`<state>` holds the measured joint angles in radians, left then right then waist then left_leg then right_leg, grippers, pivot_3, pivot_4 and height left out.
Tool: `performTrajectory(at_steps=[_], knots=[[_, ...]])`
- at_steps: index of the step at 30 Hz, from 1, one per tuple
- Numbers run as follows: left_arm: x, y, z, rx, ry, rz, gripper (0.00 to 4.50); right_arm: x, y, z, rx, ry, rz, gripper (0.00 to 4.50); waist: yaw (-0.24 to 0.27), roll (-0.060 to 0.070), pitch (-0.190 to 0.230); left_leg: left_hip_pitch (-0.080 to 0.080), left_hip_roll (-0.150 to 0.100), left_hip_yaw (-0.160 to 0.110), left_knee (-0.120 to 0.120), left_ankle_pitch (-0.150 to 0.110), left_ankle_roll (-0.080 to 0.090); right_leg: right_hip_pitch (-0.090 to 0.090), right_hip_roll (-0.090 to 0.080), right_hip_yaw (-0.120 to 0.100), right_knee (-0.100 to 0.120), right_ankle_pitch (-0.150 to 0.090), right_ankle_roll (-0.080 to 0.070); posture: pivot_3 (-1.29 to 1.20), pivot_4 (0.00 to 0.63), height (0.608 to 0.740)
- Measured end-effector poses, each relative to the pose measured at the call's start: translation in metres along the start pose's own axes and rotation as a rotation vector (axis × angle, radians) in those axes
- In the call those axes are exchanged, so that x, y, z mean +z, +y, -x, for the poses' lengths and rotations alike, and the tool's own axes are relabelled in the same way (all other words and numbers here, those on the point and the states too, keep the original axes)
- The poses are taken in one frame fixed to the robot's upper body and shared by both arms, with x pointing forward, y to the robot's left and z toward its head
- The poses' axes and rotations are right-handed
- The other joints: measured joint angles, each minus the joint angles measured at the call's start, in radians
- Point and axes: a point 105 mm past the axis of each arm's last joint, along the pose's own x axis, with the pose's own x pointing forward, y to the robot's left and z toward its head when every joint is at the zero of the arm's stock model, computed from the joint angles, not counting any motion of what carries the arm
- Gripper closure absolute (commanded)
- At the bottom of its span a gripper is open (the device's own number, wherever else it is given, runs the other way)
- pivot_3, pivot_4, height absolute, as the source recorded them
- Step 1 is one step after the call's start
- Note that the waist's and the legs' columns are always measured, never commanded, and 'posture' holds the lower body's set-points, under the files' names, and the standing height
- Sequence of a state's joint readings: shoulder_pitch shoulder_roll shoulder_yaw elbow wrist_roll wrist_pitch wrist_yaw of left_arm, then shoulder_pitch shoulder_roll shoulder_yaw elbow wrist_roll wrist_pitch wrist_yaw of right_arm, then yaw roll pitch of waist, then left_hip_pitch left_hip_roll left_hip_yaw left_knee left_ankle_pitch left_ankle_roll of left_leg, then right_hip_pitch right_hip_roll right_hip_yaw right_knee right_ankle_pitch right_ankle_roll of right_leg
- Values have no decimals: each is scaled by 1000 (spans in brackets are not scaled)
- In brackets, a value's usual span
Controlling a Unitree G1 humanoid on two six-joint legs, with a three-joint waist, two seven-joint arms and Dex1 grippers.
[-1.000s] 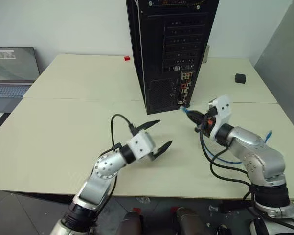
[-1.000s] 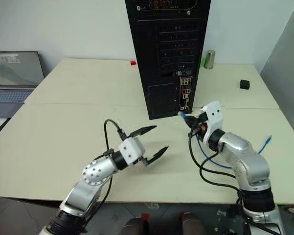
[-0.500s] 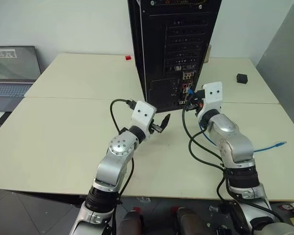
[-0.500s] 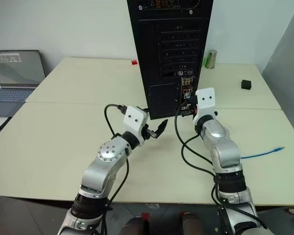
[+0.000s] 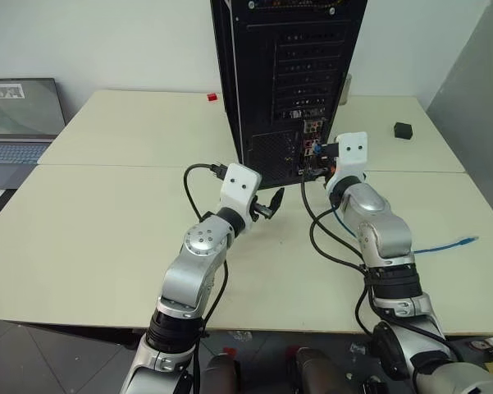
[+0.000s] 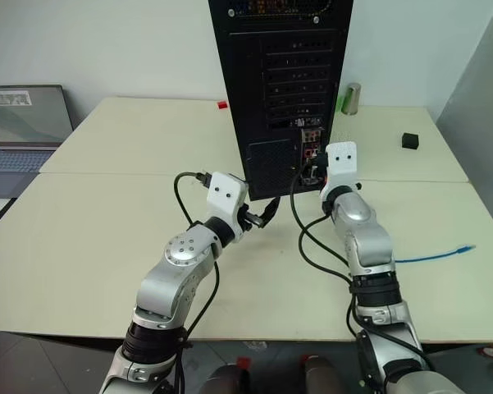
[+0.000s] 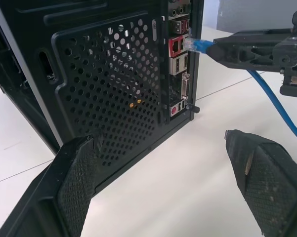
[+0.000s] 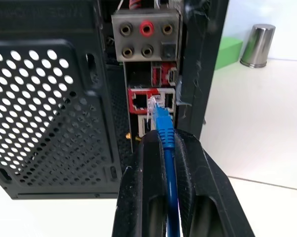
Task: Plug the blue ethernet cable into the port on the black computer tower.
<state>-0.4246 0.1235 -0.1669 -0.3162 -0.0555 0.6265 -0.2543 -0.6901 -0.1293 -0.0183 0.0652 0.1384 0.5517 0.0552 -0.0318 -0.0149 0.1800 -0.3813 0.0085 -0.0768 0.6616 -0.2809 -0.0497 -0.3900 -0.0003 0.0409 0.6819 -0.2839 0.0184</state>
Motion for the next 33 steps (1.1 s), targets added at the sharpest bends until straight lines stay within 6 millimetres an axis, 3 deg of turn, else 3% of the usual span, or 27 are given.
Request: performTrajectory(at_steps=[33], knots=[[-4,11,5,5,20,-22,319,-2,9,-5,23,8,-26,4500,-1,0,0,0,0,0,-1,0,0,0,-1,0,0,0,0,0,150,740]])
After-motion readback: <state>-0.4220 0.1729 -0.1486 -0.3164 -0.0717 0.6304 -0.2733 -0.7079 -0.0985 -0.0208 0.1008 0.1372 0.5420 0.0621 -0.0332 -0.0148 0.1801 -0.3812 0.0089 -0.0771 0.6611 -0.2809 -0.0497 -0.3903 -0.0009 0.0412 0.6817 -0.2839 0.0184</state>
